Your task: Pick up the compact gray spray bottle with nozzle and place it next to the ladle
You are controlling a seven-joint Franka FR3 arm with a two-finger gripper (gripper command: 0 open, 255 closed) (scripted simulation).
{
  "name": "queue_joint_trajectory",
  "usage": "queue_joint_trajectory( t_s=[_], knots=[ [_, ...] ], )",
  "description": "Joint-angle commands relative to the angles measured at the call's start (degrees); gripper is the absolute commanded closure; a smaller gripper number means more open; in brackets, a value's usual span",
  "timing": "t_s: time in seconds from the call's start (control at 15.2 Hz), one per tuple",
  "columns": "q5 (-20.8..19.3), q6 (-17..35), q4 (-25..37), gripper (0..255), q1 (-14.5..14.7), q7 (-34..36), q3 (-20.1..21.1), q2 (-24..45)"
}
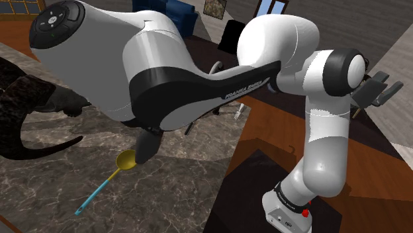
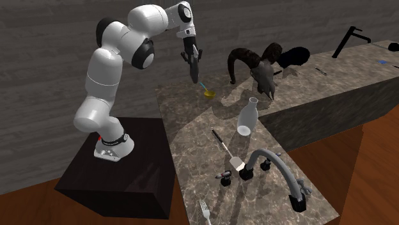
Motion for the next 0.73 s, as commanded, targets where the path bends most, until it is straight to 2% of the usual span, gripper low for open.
queue_joint_trajectory(
  t_s=[0.0,0.66],
  knots=[
    [-0.06,1.20,-1.51,255,-0.38,0.89,0.00,0.24],
    [-1.62,6.29,-6.73,255,-1.04,4.32,-1.20,2.56]
  ],
)
